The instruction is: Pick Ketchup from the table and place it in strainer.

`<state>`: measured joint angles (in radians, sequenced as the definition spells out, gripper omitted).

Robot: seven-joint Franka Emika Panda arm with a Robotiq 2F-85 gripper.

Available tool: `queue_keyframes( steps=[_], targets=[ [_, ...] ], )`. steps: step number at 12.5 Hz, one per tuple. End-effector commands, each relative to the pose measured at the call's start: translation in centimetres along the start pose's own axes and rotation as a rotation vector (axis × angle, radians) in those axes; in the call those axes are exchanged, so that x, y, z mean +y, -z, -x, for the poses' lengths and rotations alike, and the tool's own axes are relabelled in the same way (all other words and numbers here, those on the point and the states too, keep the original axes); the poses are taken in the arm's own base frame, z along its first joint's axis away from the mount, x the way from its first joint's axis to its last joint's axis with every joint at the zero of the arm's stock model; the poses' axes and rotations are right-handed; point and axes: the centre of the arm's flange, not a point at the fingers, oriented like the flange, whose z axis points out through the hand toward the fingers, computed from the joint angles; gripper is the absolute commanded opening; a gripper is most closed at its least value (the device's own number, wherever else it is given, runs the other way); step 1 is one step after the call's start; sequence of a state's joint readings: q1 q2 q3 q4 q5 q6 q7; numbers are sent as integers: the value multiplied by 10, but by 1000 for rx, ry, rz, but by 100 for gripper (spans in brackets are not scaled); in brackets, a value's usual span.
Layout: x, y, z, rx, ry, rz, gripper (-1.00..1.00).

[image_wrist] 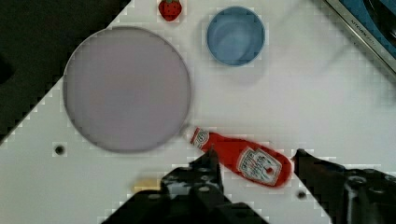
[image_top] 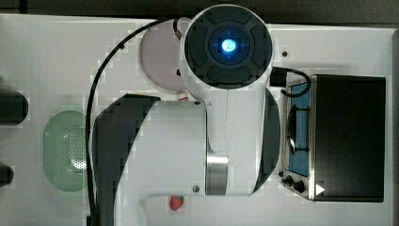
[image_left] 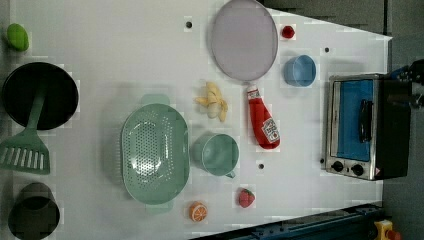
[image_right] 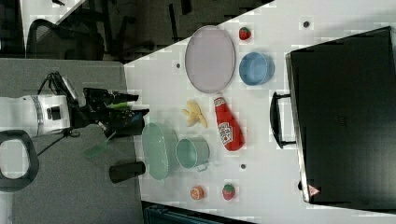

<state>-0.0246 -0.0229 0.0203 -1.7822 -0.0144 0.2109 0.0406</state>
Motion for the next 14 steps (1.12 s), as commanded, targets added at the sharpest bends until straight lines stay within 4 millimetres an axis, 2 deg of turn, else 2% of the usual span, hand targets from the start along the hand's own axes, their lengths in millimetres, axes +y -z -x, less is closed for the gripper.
queue_keyframes(
  steps=[1, 3, 7, 9, 11, 14],
  targets=[
    [71, 54, 51, -60, -20, 29, 59],
    [68, 44, 49, -76, -18, 43, 100],
    [52, -8, 44, -129, 5, 93, 100],
    [39, -36, 39, -125, 77, 81, 100],
    [26, -64, 36, -115, 258, 54, 100],
    [15, -105, 40, -101, 629, 20, 100]
  ],
)
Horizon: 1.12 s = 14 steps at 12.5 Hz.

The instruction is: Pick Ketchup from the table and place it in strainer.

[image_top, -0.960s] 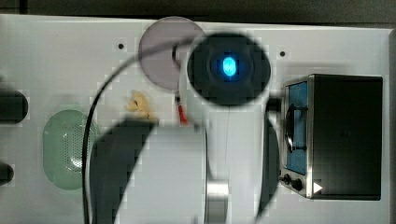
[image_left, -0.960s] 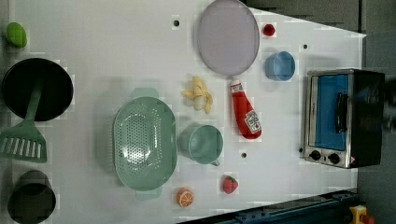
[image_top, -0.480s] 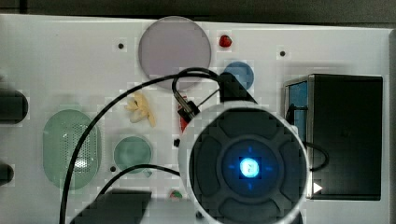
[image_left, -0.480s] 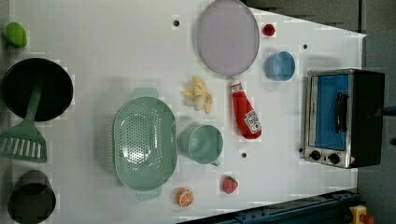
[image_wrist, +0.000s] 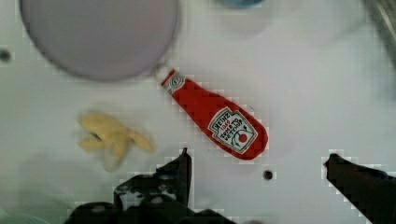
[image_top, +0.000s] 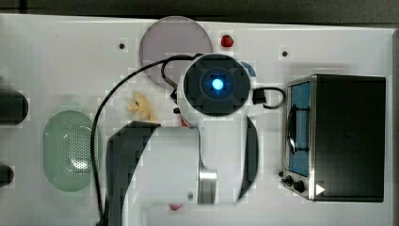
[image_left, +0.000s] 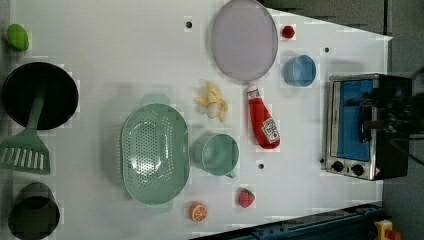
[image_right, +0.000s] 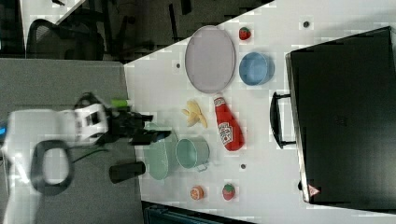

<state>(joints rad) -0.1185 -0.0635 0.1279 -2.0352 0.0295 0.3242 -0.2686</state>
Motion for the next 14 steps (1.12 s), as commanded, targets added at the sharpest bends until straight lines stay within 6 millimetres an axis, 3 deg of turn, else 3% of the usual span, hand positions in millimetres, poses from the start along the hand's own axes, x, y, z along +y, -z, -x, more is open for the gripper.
queue_keyframes(
  steps=[1, 5, 11, 14],
  targets=[
    [-6, -31, 7, 17, 439, -3, 100],
    [0, -88, 17, 39, 721, -3, 100],
    [13, -176, 36, 18, 723, 0, 100],
    [10, -209, 31, 22, 732, -4, 100]
  ],
)
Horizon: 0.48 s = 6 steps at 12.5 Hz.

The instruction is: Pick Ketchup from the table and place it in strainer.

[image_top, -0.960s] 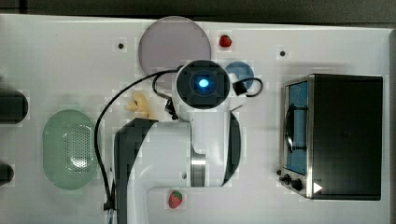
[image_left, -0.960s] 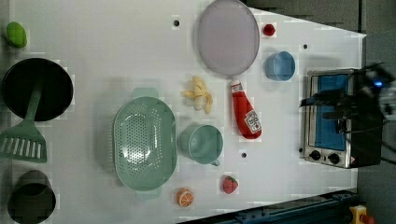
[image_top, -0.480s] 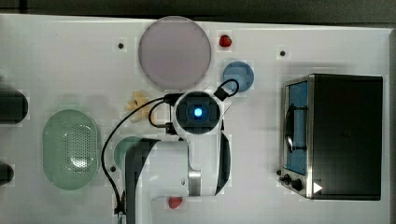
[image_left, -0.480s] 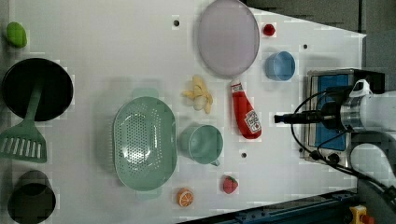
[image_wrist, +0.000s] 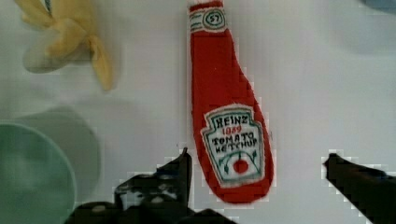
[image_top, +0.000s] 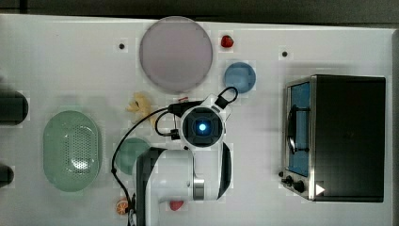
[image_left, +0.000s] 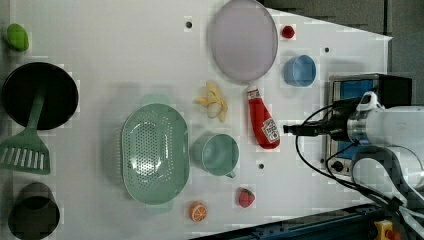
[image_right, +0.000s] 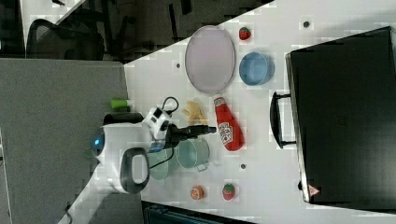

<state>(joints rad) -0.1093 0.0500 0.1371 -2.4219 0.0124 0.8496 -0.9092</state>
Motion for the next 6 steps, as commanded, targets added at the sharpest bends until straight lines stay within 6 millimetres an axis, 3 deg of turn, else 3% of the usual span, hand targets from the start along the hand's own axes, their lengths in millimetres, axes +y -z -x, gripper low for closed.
queue_keyframes(
  steps=[1, 6],
  targets=[
    [-6, -35, 0, -3, 74, -10, 100],
    [-7, -94, -3, 6, 71, -29, 100]
  ],
)
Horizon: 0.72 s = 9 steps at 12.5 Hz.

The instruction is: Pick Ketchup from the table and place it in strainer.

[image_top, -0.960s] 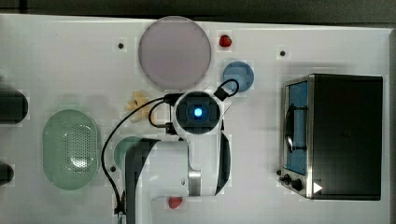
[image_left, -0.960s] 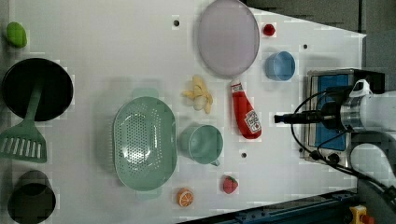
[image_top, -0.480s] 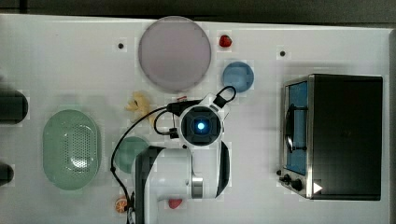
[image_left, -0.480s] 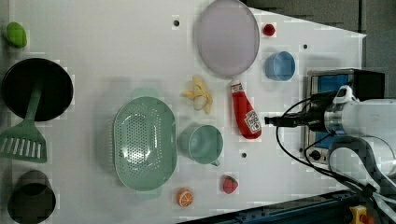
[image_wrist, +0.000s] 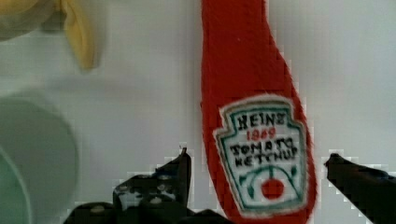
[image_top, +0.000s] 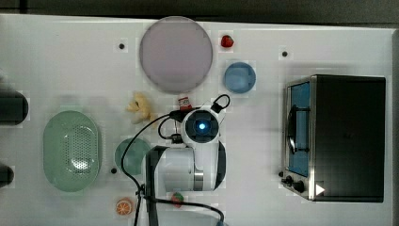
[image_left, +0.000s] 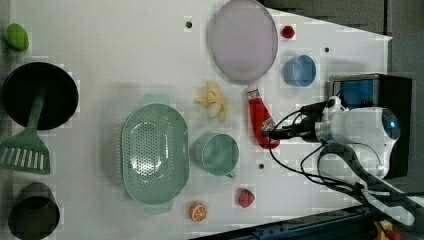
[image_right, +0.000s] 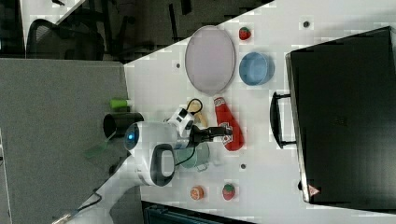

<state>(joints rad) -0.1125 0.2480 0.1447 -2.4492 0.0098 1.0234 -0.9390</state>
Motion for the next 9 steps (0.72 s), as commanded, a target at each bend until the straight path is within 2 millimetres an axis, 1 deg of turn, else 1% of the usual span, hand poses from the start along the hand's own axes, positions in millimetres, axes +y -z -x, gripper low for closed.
queue_keyframes(
  steps=[1, 2, 4, 5, 7, 8, 9],
  targets=[
    [-4, -14, -8, 56, 40, 2, 100],
    [-4, -24, -8, 56, 39, -2, 100],
    [-1, -38, -7, 59, 32, -4, 100],
    [-1, -42, -6, 59, 31, -5, 92],
    [-3, -38, -8, 67, 37, -3, 43],
    [-4, -38, -8, 66, 36, -3, 21],
    [-4, -34, -10, 75, 38, -2, 20]
  ],
)
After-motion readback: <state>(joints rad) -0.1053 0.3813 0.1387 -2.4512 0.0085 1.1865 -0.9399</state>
